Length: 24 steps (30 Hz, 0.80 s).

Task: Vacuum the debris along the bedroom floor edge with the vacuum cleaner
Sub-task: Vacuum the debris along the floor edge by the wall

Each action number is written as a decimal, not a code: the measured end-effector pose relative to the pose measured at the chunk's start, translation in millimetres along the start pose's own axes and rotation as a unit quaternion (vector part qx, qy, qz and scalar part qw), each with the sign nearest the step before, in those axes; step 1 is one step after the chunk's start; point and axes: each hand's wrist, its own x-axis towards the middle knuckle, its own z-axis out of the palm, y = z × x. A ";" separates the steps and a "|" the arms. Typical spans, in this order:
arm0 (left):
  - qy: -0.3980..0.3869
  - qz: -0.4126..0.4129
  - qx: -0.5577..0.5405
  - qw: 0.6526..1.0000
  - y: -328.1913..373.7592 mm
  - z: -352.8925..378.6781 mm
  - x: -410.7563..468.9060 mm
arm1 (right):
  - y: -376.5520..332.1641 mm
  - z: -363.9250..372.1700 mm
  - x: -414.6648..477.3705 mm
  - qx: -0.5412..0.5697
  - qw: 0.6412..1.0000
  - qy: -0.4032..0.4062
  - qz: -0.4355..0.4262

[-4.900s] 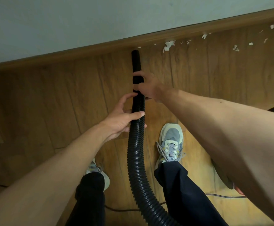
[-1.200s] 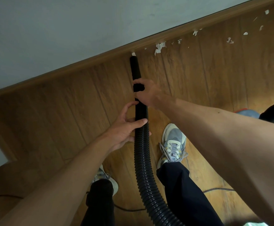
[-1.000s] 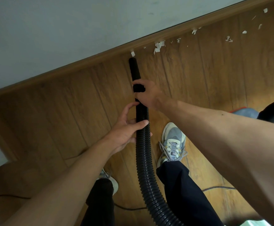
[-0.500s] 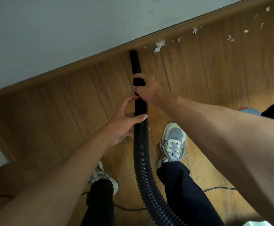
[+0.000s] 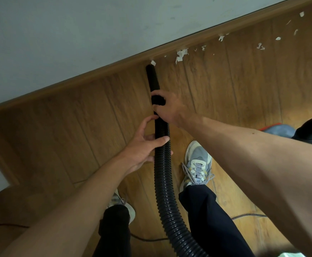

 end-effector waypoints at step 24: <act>-0.024 -0.033 0.010 0.999 -11.1 16.0 2.3 | 27.0 -11.0 -16.4 -0.002 0.999 0.025 0.031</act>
